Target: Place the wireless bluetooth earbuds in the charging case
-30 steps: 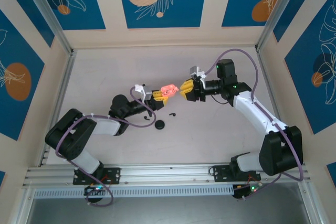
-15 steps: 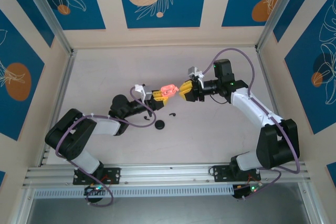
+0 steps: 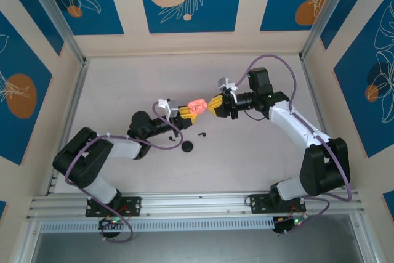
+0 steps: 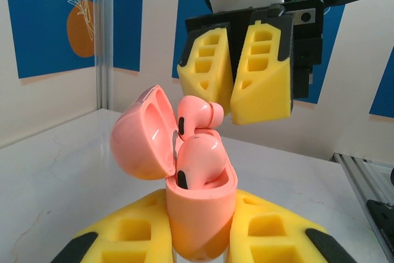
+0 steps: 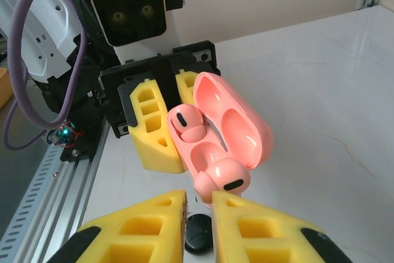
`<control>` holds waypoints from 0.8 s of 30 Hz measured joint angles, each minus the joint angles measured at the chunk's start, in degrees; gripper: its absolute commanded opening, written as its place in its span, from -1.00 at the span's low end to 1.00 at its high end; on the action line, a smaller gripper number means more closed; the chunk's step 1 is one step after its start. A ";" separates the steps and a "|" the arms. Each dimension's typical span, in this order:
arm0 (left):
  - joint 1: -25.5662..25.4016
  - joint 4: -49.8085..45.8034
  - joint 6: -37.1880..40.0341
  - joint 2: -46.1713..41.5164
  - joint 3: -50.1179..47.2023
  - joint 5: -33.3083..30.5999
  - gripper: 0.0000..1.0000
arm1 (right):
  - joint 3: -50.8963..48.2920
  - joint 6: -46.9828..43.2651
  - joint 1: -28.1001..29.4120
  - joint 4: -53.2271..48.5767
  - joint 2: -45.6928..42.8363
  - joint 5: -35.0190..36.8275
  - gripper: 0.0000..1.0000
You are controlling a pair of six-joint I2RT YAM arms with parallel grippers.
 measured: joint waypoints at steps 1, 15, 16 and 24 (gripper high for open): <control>0.00 0.00 0.00 0.00 0.00 -0.13 -0.75 | 0.20 0.00 0.07 -0.09 0.28 -0.02 -0.67; 0.00 -0.02 0.39 0.00 0.00 -0.83 -0.74 | 1.38 -0.26 1.29 -1.33 0.72 -0.02 -0.79; 0.00 0.00 0.37 0.00 0.00 -0.83 -0.75 | 1.38 -0.26 1.40 -1.42 0.72 0.00 -0.79; 0.00 -0.02 0.37 0.00 0.00 -0.83 -0.75 | 2.69 -0.39 2.23 -1.64 1.55 0.04 -0.80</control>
